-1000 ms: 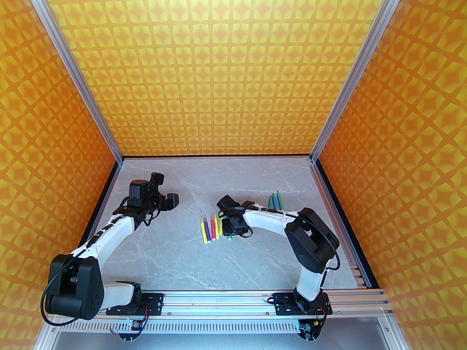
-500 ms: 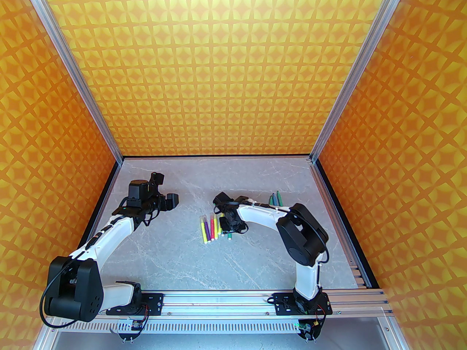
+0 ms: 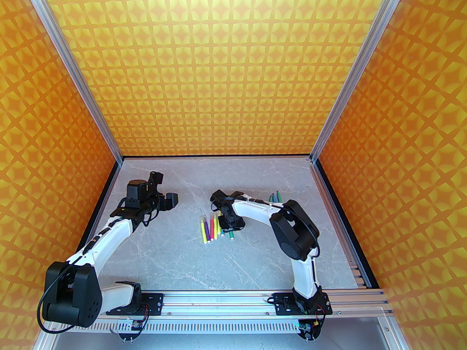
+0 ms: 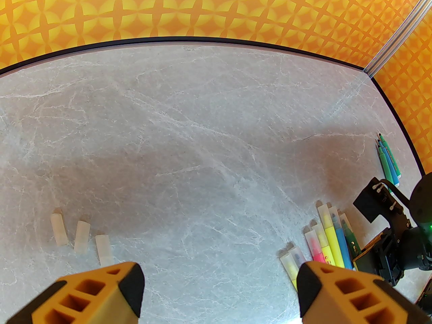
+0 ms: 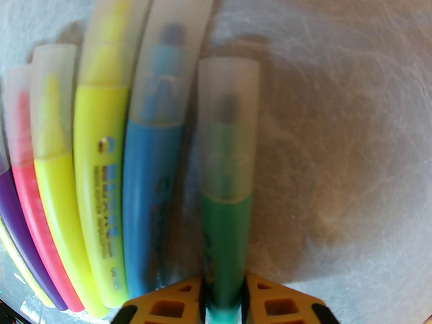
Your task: Open the pen caps
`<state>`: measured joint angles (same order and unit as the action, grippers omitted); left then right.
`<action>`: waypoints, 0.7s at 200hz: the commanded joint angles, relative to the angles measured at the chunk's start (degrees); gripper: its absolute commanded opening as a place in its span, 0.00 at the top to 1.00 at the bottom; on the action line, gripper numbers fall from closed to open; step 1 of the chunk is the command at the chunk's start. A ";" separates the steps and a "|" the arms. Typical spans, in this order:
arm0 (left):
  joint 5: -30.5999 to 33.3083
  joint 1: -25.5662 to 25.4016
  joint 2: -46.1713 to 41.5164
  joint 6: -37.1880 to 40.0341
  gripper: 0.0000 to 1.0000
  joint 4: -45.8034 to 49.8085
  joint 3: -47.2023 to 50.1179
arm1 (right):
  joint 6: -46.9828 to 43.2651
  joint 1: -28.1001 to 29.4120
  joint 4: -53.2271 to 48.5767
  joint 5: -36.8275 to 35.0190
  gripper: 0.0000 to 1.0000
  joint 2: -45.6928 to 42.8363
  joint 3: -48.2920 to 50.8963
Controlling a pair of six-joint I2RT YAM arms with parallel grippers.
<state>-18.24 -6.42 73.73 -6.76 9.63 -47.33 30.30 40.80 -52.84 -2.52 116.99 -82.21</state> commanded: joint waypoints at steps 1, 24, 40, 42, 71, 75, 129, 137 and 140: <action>-0.92 -0.35 -1.49 0.96 0.21 0.45 0.85 | -0.46 -0.94 0.08 -3.74 0.78 4.89 1.05; -0.88 -0.35 -1.08 0.96 0.21 0.39 0.77 | -0.05 -0.98 0.87 -3.71 0.78 4.78 1.71; -0.88 -0.35 -0.91 0.95 0.21 0.35 0.76 | 0.03 -1.07 1.50 -3.72 0.78 4.45 2.56; -0.89 -0.42 -0.82 0.96 0.21 0.38 0.71 | 0.03 -1.07 1.55 -3.72 0.78 4.42 2.57; -0.93 -0.52 -0.52 0.96 0.21 0.62 0.64 | -0.24 -1.66 2.37 -3.63 0.82 4.20 3.01; -0.92 -0.53 -0.52 0.96 0.21 0.58 0.61 | -0.39 -1.75 2.23 -3.63 0.82 4.21 2.81; -1.17 -0.88 0.01 0.66 0.21 0.04 0.57 | -1.52 -2.77 2.56 -5.43 0.91 1.36 3.34; -1.48 -1.01 0.08 0.57 0.21 -0.05 0.55 | -1.65 -2.83 2.59 -5.64 0.93 0.82 3.46; -1.57 -1.04 0.14 0.54 0.21 -0.05 0.50 | -1.74 -2.83 2.64 -5.76 0.93 0.68 3.53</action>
<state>-18.26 -6.81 73.49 -6.76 9.61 -47.13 29.80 40.32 -52.40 -2.35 116.36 -81.60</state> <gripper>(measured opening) 0.790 0.173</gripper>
